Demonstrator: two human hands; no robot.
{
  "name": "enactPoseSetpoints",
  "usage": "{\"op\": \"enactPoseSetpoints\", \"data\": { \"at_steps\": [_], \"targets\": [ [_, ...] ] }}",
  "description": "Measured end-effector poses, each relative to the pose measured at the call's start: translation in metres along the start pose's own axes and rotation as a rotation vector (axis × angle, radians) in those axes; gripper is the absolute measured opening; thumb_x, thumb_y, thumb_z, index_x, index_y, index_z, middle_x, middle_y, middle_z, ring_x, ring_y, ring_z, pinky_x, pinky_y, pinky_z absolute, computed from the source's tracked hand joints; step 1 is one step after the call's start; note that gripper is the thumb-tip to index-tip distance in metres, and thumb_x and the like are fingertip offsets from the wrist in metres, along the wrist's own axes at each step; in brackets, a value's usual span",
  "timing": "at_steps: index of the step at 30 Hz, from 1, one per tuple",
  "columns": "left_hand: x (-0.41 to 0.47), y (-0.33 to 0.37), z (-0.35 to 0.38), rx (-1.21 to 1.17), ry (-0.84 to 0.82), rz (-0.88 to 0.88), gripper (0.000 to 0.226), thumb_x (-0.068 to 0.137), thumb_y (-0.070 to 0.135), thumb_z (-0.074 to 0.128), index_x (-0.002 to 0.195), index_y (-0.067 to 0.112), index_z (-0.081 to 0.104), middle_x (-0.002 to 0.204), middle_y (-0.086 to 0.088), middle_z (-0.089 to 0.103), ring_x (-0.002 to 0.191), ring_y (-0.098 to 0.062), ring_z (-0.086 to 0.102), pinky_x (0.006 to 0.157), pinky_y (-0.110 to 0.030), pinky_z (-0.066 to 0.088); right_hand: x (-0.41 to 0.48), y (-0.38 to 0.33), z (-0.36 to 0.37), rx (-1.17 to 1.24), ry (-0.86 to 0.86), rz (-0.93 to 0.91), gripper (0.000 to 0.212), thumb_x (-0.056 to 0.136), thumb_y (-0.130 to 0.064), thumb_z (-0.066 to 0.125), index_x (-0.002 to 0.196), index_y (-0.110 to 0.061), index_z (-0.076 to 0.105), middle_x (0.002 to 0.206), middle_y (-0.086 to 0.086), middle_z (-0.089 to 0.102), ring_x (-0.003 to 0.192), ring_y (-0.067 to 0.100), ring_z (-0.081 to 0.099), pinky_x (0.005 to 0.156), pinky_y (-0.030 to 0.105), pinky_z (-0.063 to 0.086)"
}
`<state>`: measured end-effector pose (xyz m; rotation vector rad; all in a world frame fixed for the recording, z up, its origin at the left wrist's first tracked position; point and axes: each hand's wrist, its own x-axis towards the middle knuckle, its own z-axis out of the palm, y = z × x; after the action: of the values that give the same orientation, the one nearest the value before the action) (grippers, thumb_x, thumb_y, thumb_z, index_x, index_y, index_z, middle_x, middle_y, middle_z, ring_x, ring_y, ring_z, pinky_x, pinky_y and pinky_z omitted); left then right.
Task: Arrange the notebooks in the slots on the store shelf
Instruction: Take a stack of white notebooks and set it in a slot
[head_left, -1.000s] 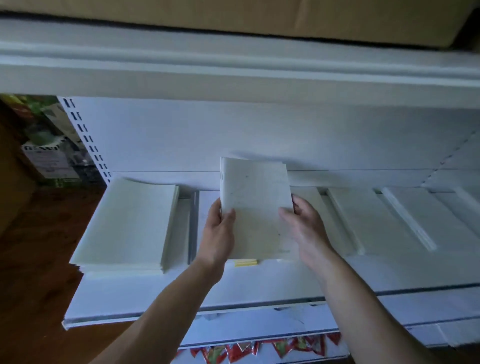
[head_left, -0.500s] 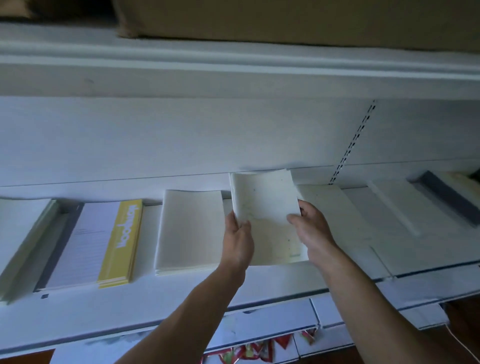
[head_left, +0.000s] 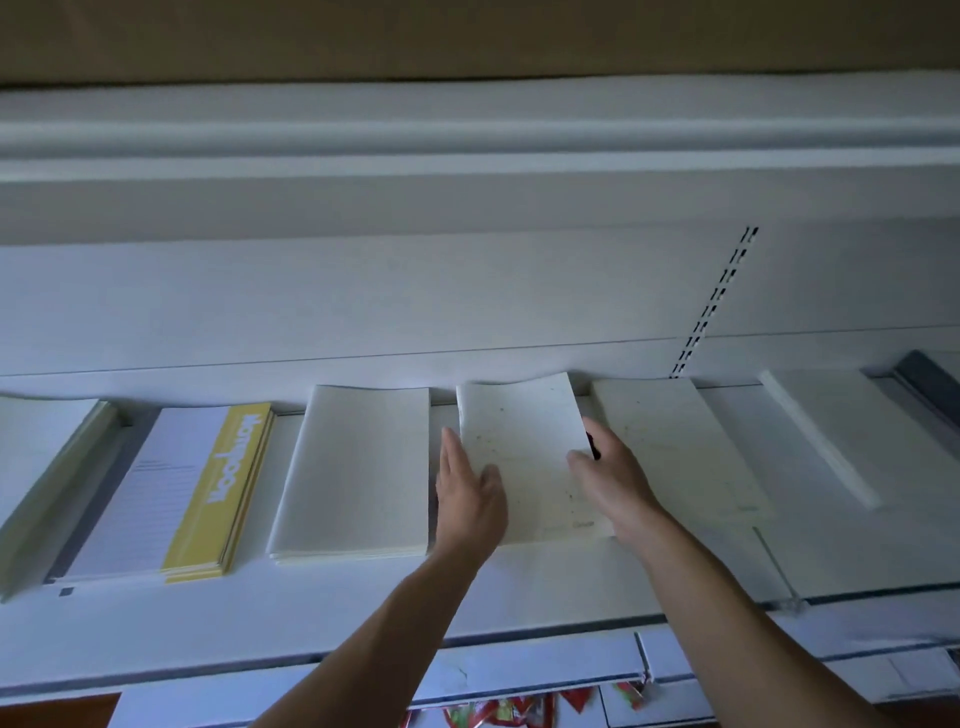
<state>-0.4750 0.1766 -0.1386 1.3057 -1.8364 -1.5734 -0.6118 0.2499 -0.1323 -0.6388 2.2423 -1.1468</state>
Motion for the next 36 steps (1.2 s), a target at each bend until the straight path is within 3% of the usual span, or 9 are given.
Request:
{"op": "enactPoseSetpoints", "data": {
  "at_steps": [4, 7, 12, 16, 19, 23, 27, 31, 36],
  "targets": [
    [-0.002, 0.004, -0.003, -0.089, -0.036, 0.015, 0.061, 0.1, 0.025, 0.042, 0.152, 0.036, 0.012, 0.139, 0.003, 0.046, 0.121, -0.022, 0.05, 0.103, -0.045, 0.046, 0.01, 0.014, 0.001, 0.048, -0.066, -0.019, 0.065, 0.07, -0.041, 0.046, 0.135, -0.038, 0.043, 0.137, -0.013, 0.053, 0.123, 0.013, 0.051, 0.103, 0.04, 0.043],
    [0.001, 0.0, -0.002, -0.165, -0.043, -0.01, 0.063, 0.102, 0.029, 0.043, 0.154, 0.037, 0.009, 0.149, 0.004, 0.039, 0.13, -0.022, 0.045, 0.11, -0.045, 0.039, 0.014, 0.018, 0.003, 0.082, -0.092, -0.052, 0.07, 0.072, -0.042, 0.048, 0.14, -0.036, 0.037, 0.147, -0.013, 0.042, 0.135, 0.012, 0.04, 0.112, 0.044, 0.034],
    [0.003, 0.003, -0.001, -0.206, -0.068, 0.006, 0.07, 0.099, 0.02, 0.05, 0.155, 0.029, 0.009, 0.15, 0.006, 0.034, 0.129, -0.011, 0.04, 0.103, -0.027, 0.035, 0.001, 0.0, 0.003, 0.092, -0.075, -0.07, 0.041, 0.085, -0.014, 0.051, 0.125, -0.026, 0.051, 0.121, 0.001, 0.062, 0.113, 0.026, 0.056, 0.098, 0.04, 0.043],
    [0.001, 0.006, -0.004, -0.191, -0.102, 0.017, 0.072, 0.099, 0.023, 0.051, 0.155, 0.027, 0.006, 0.152, 0.003, 0.031, 0.13, -0.013, 0.037, 0.1, -0.026, 0.035, -0.002, -0.004, 0.002, 0.019, -0.076, -0.078, 0.057, 0.081, -0.027, 0.052, 0.138, -0.029, 0.044, 0.137, -0.006, 0.053, 0.122, 0.017, 0.052, 0.102, 0.032, 0.04],
    [0.001, 0.008, -0.006, -0.164, -0.108, 0.037, 0.074, 0.097, 0.033, 0.053, 0.154, 0.028, 0.005, 0.147, 0.002, 0.035, 0.13, -0.018, 0.041, 0.101, -0.03, 0.039, -0.003, -0.013, -0.001, -0.128, -0.035, -0.093, 0.041, 0.091, -0.016, 0.052, 0.132, -0.014, 0.048, 0.134, 0.005, 0.054, 0.12, 0.023, 0.051, 0.092, 0.028, 0.039],
    [0.004, 0.004, -0.017, 0.104, -0.076, 0.163, 0.081, 0.08, 0.06, 0.055, 0.148, 0.038, 0.017, 0.151, -0.001, 0.03, 0.138, -0.028, 0.035, 0.107, -0.052, 0.04, 0.003, -0.028, -0.004, -0.449, 0.028, -0.191, 0.047, 0.094, -0.024, 0.048, 0.14, -0.017, 0.044, 0.148, 0.002, 0.043, 0.133, 0.022, 0.041, 0.102, 0.031, 0.036],
    [-0.008, 0.023, -0.057, 0.435, -0.02, 0.344, 0.059, 0.096, 0.033, 0.053, 0.149, 0.019, 0.03, 0.15, 0.0, 0.037, 0.138, -0.019, 0.032, 0.112, -0.029, 0.025, 0.008, -0.057, 0.001, -0.833, 0.136, -0.32, 0.041, 0.091, -0.025, 0.048, 0.13, -0.013, 0.053, 0.139, 0.006, 0.046, 0.125, 0.028, 0.042, 0.096, 0.036, 0.041],
    [-0.012, 0.027, -0.119, 0.871, 0.128, 0.423, 0.041, 0.095, 0.04, 0.047, 0.134, 0.028, 0.051, 0.136, 0.007, 0.055, 0.126, -0.016, 0.047, 0.103, -0.03, 0.032, 0.01, -0.091, 0.018, -1.104, 0.092, -0.361, 0.037, 0.089, -0.018, 0.044, 0.124, -0.01, 0.053, 0.131, 0.009, 0.048, 0.121, 0.029, 0.041, 0.096, 0.036, 0.037],
    [-0.026, 0.014, -0.203, 1.117, 0.255, 0.302, 0.038, 0.093, 0.042, 0.044, 0.128, 0.028, 0.055, 0.127, 0.005, 0.058, 0.119, -0.018, 0.05, 0.098, -0.033, 0.034, -0.004, -0.144, 0.1, -1.089, -0.03, -0.602, 0.031, 0.087, -0.014, 0.045, 0.115, -0.011, 0.056, 0.123, 0.008, 0.052, 0.12, 0.028, 0.045, 0.092, 0.035, 0.04]
  ]
}}
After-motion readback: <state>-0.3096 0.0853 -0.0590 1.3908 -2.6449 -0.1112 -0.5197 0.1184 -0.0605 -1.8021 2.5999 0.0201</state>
